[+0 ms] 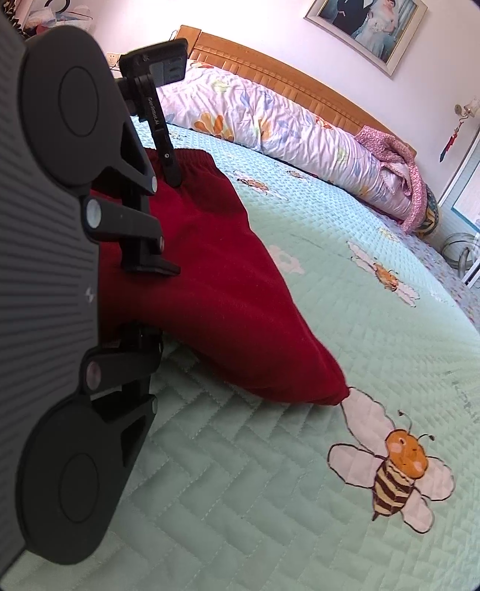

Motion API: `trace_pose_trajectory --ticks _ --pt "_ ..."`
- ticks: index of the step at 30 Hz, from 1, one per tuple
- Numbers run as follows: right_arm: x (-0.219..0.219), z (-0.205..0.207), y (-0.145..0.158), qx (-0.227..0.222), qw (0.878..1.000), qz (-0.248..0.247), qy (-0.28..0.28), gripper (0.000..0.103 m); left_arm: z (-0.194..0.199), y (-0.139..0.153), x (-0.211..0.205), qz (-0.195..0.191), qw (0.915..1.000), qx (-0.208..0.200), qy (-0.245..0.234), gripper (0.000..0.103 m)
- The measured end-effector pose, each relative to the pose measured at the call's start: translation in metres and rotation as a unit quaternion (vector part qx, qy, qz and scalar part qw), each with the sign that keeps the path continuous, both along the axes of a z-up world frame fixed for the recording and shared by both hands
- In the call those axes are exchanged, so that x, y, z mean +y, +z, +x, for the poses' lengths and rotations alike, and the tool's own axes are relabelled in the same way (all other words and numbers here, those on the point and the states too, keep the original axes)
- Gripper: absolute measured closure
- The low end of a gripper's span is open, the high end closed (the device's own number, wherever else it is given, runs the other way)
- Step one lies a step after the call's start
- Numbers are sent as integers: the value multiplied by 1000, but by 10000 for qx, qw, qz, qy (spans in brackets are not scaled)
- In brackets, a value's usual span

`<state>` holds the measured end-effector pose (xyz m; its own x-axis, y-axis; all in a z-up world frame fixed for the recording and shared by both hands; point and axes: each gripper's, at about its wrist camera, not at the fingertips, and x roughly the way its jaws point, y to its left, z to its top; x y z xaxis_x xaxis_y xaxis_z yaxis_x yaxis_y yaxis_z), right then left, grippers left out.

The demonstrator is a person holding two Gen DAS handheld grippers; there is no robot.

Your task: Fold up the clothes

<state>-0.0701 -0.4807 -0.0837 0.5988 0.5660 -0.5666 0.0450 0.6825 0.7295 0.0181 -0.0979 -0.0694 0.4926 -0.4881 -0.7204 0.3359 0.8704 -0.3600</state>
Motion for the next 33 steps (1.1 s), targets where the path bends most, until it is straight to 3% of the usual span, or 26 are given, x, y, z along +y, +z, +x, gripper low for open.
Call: trace_pose_trajectory --ticks 4,12,27,33 --pt "2 -4 7 -161 9997 173 -115 82 4 5 3 -109 9999 70 87 71" --pt "20 0 27 -492 9975 496 54 84 2 29 15 20 9998 -89 197 71" --pt "99 40 52 -650 9881 1187 737 84 -3 86 100 455 9945 -373 870 71" --pt "110 38 58 -695 9834 1497 753 84 -6 92 106 380 9946 -378 893 71"
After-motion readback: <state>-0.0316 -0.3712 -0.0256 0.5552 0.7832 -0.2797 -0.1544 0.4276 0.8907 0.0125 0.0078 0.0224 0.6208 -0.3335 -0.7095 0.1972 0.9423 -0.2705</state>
